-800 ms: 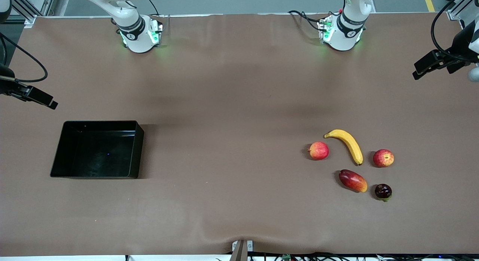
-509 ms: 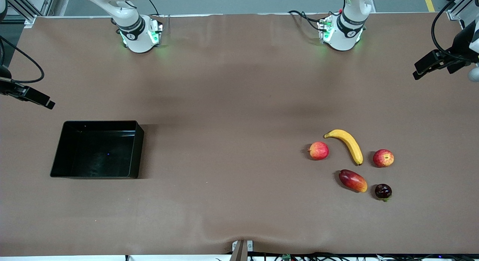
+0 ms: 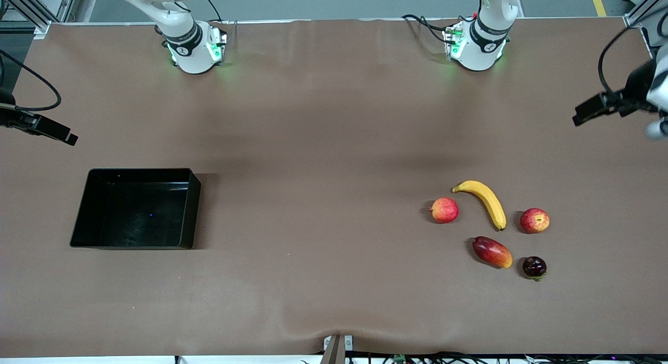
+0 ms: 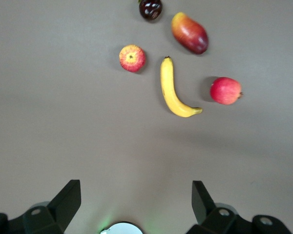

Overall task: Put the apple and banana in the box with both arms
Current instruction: 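Reach the left gripper to the red-yellow apple while the right gripper reaches the box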

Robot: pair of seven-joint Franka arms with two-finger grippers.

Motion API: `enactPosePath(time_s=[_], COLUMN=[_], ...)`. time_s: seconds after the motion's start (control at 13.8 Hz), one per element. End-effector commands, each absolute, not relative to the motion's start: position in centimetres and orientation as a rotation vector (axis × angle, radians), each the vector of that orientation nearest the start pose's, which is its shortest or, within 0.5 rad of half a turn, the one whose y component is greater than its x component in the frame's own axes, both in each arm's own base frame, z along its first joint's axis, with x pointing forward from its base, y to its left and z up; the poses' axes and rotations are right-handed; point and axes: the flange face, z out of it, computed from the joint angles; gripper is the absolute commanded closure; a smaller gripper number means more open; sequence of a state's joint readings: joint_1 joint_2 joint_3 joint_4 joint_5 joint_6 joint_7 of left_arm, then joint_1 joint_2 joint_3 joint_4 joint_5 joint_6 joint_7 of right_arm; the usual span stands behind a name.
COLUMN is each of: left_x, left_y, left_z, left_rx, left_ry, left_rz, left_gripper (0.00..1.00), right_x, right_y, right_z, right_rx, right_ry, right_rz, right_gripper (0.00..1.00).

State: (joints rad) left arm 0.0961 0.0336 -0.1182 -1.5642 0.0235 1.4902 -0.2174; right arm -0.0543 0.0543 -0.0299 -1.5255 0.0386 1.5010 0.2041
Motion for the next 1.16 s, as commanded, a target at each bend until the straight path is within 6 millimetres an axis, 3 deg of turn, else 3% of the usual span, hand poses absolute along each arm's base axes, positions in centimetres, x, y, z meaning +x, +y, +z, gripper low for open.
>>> enactPosePath(time_s=[0.0, 0.15, 0.22, 0.36, 0.44, 0.51, 0.58, 0.65, 0.8, 0.87, 1.09], left_x=[57.5, 58.4, 59.1, 60.6, 61.2, 61.7, 62.1, 62.4, 63.1, 63.3, 63.7], left_y=[0.2, 1.4, 2.9, 5.7, 6.8, 7.3, 7.4, 7.9, 8.0, 7.5, 7.0], left_z=[56.0, 51.9, 49.3, 43.7, 40.9, 38.6, 36.3, 34.7, 31.7, 30.2, 27.4], left_rx=[-3.05, -3.043, -3.047, -3.055, -3.061, -3.068, -3.076, -3.081, -3.108, -3.127, -3.144], left_ry=[-0.292, -0.306, -0.333, -0.386, -0.407, -0.414, -0.413, -0.424, -0.455, -0.473, -0.464], left_rz=[0.107, 0.036, 0.024, 0.026, 0.013, -0.017, -0.046, -0.065, -0.047, -0.036, -0.036], left_gripper=[0.0, 0.0, 0.0, 0.0, 0.0, 0.0, 0.0, 0.0, 0.0, 0.0, 0.0], right_x=[56.5, 57.1, 57.6, 59.9, 61.8, 62.9, 63.1, 63.2, 64.0, 64.3, 64.5], right_y=[-4.9, -6.3, -8.3, -9.9, -10.2, -10.5, -12.4, -15.3, -17.2, -18.7, -22.5], right_z=[60.2, 59.2, 57.8, 53.3, 49.8, 47.3, 45.9, 43.7, 39.4, 38.3, 32.8], right_rx=[-3.059, -3.075, -3.068, -3.075, -3.08, -3.091, -3.082, -3.056, -3.06, -3.067, -3.077], right_ry=[0.439, 0.47, 0.505, 0.435, 0.39, 0.378, 0.418, 0.49, 0.512, 0.499, 0.393], right_rz=[0.153, 0.173, 0.198, 0.235, 0.239, 0.243, 0.251, 0.272, 0.303, 0.248, 0.221], right_gripper=[0.0, 0.0, 0.0, 0.0, 0.0, 0.0, 0.0, 0.0, 0.0, 0.0, 0.0])
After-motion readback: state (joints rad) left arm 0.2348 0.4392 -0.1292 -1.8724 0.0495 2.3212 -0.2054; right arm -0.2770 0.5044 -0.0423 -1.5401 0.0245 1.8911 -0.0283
